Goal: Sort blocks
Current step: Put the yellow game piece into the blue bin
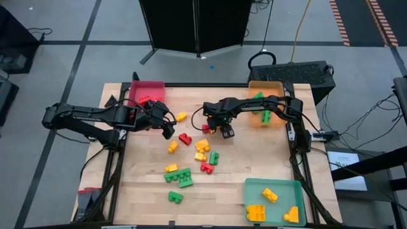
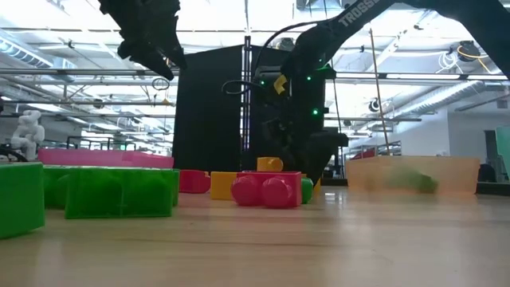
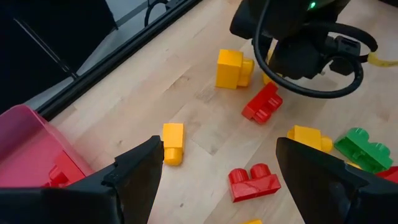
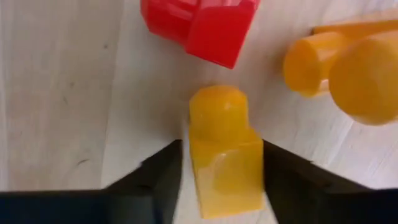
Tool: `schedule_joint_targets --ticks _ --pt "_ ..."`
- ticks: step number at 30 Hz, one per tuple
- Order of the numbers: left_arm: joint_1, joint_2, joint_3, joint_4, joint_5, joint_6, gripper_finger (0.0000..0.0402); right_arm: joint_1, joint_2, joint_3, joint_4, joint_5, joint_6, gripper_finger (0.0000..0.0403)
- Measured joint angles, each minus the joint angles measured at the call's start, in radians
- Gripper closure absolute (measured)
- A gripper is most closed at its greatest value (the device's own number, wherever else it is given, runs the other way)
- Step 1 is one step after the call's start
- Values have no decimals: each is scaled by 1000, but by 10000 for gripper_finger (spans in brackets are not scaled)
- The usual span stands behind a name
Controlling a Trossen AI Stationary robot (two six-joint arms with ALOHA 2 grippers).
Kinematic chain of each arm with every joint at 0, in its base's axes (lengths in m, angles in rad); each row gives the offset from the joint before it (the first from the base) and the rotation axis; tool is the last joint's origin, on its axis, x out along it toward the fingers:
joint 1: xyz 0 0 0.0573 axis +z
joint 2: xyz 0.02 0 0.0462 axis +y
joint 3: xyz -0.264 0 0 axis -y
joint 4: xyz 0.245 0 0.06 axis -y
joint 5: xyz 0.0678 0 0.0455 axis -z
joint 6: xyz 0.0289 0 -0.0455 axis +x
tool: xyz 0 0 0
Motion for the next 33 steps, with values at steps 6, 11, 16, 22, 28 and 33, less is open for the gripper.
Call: schedule_joint_targets --ticks 6,11,16,22,28,33 --pt "0 0 0 0 0 0 91 0 -1 0 -6 3 62 287" --pt "0 0 0 1 0 0 91 6 -27 0 -38 -8 149 287" --pt "0 0 0 0 1 -1 91 27 -125 0 -57 -35 219 287" --pt "0 0 0 1 3 -1 91 104 -334 2 -109 -118 458 287" --pt "0 0 0 1 3 -1 91 299 -528 2 -222 -136 751 287" --pt "0 0 0 2 3 0 91 523 -603 2 -319 -132 1081 287"
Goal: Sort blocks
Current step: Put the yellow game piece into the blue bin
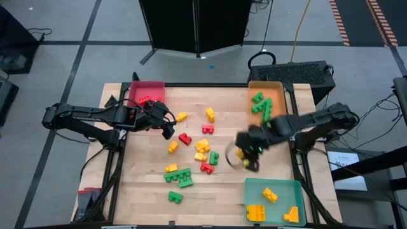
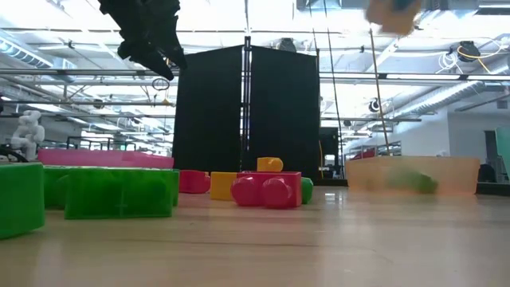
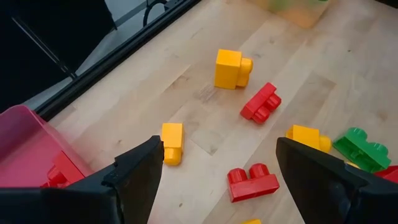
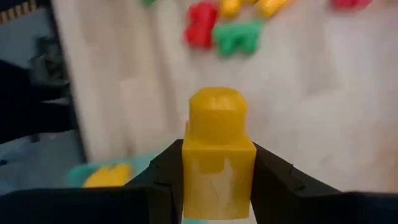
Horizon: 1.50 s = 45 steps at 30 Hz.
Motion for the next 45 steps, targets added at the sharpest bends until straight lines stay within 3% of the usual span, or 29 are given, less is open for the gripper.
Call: schedule_joint_targets --ticks 5,13,24,30,40,42,45 --pt "0 0 0 0 0 3 91 223 7 0 -36 2 278 287" --pt "0 0 0 0 0 7 91 487 87 -3 -81 -5 600 287" --pt "0 0 0 0 2 7 91 745 102 -160 30 -101 1100 287" --pt "0 0 0 0 3 6 91 817 102 -255 106 -112 1319 287" --pt "0 0 0 0 3 2 91 819 103 -413 362 -112 1411 287" --pt "0 0 0 0 3 2 91 818 103 -410 359 -112 1398 262" --pt "0 0 0 0 3 2 91 817 103 -400 340 -112 1395 176"
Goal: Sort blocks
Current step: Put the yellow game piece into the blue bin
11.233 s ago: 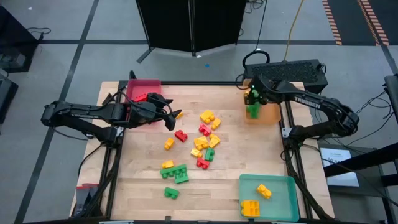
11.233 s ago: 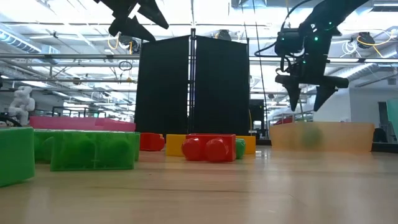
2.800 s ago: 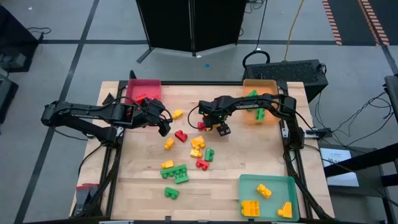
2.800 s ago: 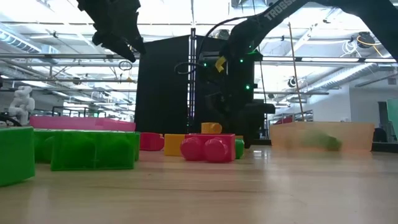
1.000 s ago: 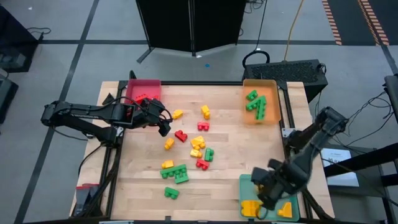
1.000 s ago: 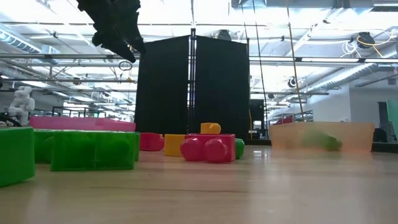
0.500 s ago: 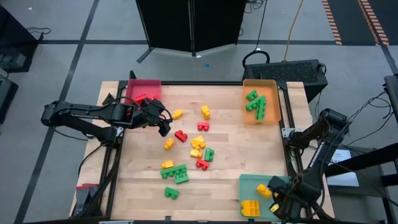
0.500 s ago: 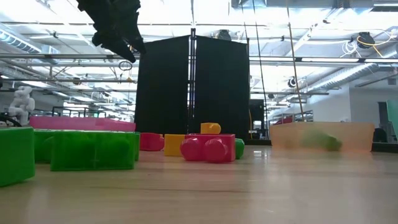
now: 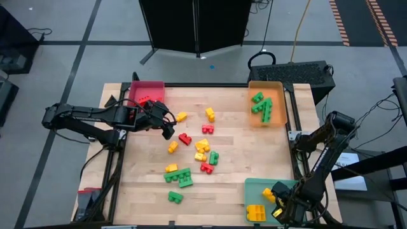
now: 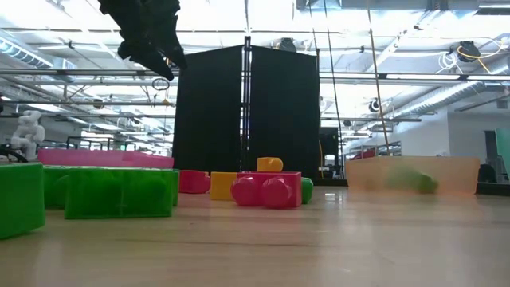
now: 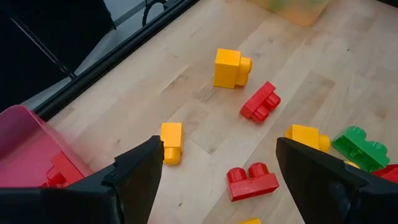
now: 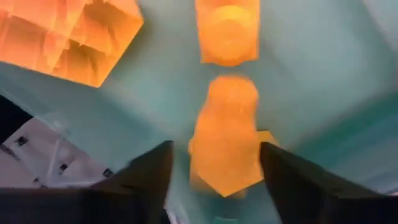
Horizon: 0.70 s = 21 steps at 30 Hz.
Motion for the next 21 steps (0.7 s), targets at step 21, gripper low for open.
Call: schedule_joint_targets --ticks 21 --pt "0 0 0 0 22 -3 91 -547 -28 357 -497 538 -593 67"
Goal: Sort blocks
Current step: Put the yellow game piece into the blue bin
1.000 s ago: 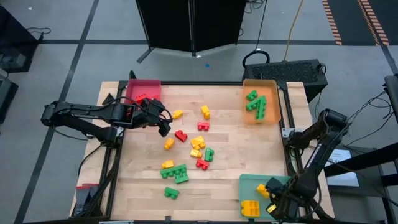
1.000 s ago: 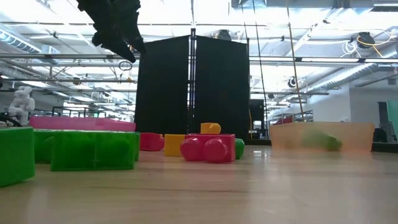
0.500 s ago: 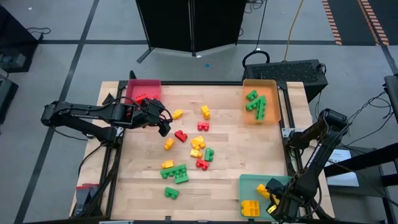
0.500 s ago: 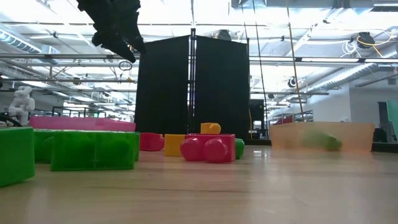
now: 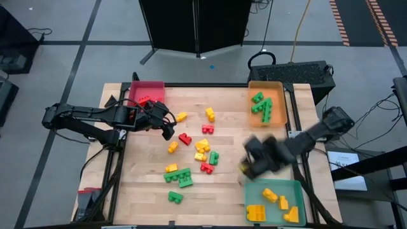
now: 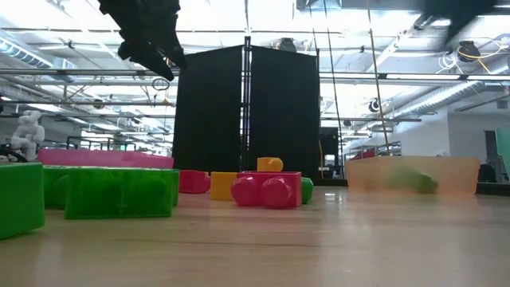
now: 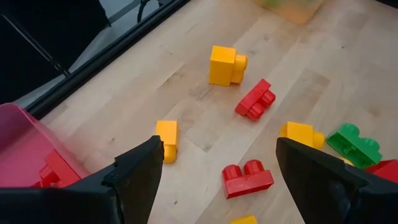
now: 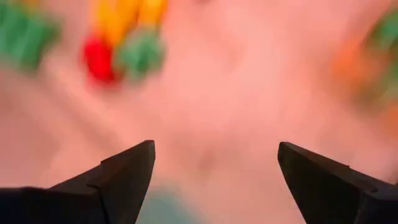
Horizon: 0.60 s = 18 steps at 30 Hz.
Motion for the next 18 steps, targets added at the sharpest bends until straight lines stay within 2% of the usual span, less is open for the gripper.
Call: schedule_joint_targets --ticks 2,4,8,13,18 --pt "0 0 0 0 7 0 91 -121 0 25 23 107 -152 67" --pt "0 0 0 0 9 0 91 -239 0 31 98 171 -295 67" --pt "0 0 0 0 12 0 91 -437 11 31 306 176 -513 67" --pt "0 0 0 -1 17 0 91 -590 67 31 467 154 -590 66" --pt "0 0 0 -2 24 1 91 -668 157 31 577 104 -636 66"
